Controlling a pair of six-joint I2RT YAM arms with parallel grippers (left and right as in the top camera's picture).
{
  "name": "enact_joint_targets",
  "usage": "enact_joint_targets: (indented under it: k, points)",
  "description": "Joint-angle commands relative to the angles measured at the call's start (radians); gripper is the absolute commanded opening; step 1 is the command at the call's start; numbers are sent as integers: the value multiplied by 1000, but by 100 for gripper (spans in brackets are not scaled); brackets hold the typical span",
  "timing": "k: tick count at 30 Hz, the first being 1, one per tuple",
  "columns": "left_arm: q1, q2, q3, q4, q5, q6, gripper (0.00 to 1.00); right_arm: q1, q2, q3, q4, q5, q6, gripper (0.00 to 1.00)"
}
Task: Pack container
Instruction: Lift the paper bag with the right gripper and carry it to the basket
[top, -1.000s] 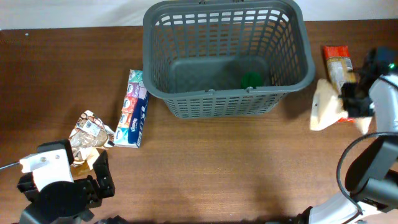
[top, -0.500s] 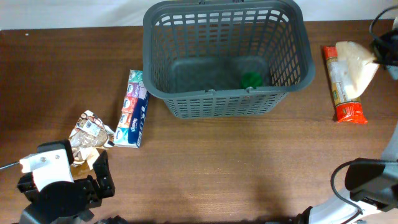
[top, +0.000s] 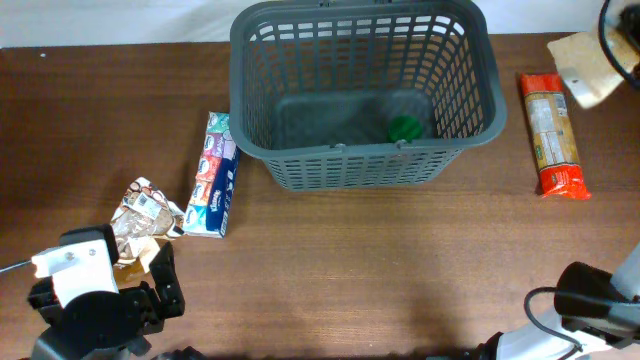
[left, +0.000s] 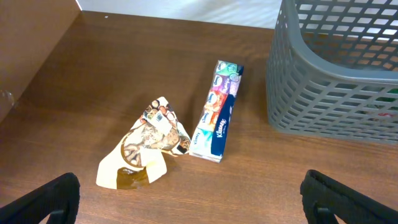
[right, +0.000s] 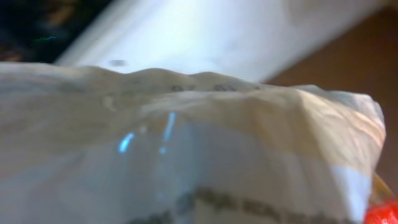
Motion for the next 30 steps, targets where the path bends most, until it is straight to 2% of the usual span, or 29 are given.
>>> enact_joint_targets:
  k: [1,11,20,30]
  points:
    - [4,-2,5,2,7,5,100,37,-47,36,49,-191,-159,4]
    - [4,-2,5,2,7,5,100,261,-43,33,87,-200,-366,4]
    - [4,-2,5,2,7,5,100,443,3,33,121,-192,-422,4]
    - [4,-2,5,2,7,5,100,519,159,33,115,-172,-429,5]
